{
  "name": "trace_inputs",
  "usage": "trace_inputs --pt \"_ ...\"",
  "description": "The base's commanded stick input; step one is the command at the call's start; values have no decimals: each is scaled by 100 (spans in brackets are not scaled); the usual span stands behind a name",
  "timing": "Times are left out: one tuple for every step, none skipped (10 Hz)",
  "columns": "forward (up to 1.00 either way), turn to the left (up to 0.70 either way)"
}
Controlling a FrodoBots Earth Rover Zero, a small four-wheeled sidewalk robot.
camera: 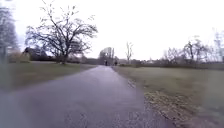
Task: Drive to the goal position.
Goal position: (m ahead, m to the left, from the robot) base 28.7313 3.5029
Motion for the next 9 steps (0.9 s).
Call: trace_inputs --pt "70 0" --pt "70 0" --pt "70 0" --pt "70 0" --pt "70 0" --pt "70 0" --pt "70 0" --pt "70 0" --pt "70 0"
